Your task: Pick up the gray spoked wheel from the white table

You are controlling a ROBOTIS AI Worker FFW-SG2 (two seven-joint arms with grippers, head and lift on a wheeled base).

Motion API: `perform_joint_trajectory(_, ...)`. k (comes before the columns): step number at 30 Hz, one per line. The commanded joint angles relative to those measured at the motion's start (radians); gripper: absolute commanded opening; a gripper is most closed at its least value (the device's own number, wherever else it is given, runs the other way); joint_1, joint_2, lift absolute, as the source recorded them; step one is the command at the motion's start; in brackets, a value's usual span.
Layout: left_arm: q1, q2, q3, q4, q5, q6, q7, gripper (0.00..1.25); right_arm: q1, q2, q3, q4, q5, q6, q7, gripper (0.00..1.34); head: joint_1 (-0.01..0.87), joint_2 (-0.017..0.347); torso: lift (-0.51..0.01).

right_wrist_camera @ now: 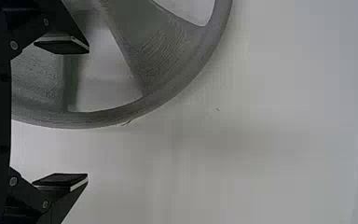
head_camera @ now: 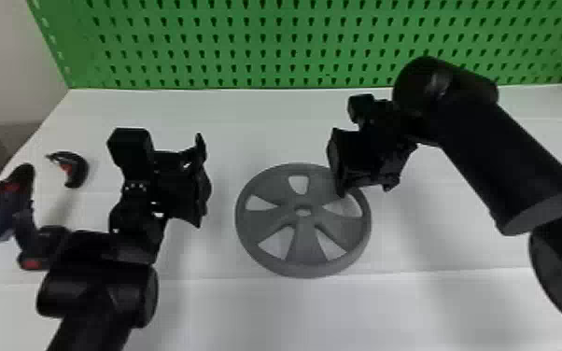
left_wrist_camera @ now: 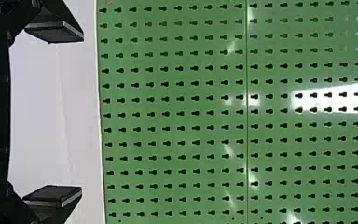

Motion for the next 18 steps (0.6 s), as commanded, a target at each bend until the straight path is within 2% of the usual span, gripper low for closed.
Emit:
perform_joint_trajectory(1,-0.001,0.0,-0.003,-0.004,0.0,0.0,0.0,1.12,0.01,-0.005,-0.048,0.004,0.152,0.002,0.141,1.03,0.767,0.035,-0.107)
perform_joint_trajectory(4,-0.002,0.0,-0.003,-0.006,0.0,0.0,0.0,1.12,0.013,-0.004,-0.069,0.007,0.257,0.007,0.243,1.03,0.767,0.035,-0.107)
perform_joint_trajectory(9,-0.004,0.0,-0.002,-0.009,0.0,0.0,0.0,1.12,0.019,0.003,-0.094,0.016,0.383,0.005,0.354,1.03,0.767,0.035,-0.107)
perform_joint_trajectory(13,-0.007,-0.002,0.0,-0.009,0.0,0.0,0.0,1.12,0.027,0.004,-0.103,0.018,0.414,-0.008,0.378,1.03,0.767,0.035,-0.107)
perform_joint_trajectory(16,-0.007,0.0,0.0,-0.009,0.0,0.0,0.0,1.12,0.025,0.006,-0.074,0.033,0.457,-0.034,0.45,1.03,0.767,0.035,-0.107)
perform_joint_trajectory(18,-0.005,0.0,0.0,-0.009,0.0,0.0,0.0,1.12,0.022,0.01,-0.059,0.049,0.515,-0.05,0.524,1.03,0.767,0.035,-0.107)
